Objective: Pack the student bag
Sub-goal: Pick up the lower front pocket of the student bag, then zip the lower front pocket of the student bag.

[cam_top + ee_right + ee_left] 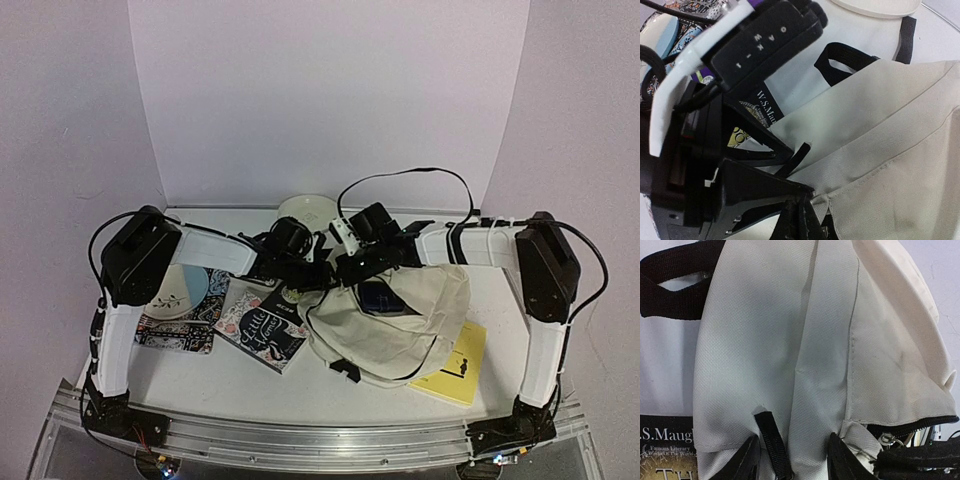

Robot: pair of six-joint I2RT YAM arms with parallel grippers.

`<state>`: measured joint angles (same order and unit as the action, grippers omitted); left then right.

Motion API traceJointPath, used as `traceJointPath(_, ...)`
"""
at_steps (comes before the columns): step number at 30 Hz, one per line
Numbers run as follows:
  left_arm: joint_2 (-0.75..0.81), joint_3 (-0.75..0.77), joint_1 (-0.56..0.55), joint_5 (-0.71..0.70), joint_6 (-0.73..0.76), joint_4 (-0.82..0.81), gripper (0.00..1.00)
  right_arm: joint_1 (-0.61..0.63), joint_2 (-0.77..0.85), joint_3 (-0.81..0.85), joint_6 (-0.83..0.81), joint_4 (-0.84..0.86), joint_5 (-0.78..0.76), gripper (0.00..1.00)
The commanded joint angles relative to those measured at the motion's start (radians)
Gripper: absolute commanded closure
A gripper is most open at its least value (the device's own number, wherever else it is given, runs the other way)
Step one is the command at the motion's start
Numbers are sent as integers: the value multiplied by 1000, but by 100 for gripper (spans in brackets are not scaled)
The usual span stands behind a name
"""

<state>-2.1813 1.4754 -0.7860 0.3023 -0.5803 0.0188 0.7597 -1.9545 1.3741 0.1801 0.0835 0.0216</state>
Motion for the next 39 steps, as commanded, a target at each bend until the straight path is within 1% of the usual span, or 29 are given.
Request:
traceJointPath(1,-28,58,-1,29,5,8,54,6,81,-33,36,74,49,100)
traceJointPath(4,-31,66,-1,57,1,7,59,6,84,-40,42,94,52,100)
traceJointPath(6,-31,70,-1,70,-2,5,65,6,84,-40,43,100,56,100)
traceJointPath(8,-32,74,-1,85,-7,1,75,6,85,-42,47,107,56,100)
traceJointPath(12,-23,74,-1,89,-13,-11,99,6,99,-62,50,113,30,100)
traceJointPath(21,13,44,10,46,-31,-13,100,-12,221,-214,53,118,-59,100)
traceJointPath(24,26,31,20,27,-44,-14,100,-20,261,-269,62,119,-63,100)
traceJointPath(32,47,-1,67,19,-95,-15,100,-40,372,-409,75,132,-117,100)
traceJointPath(39,62,-31,114,24,-137,-14,100,-92,494,-532,95,132,-150,100)
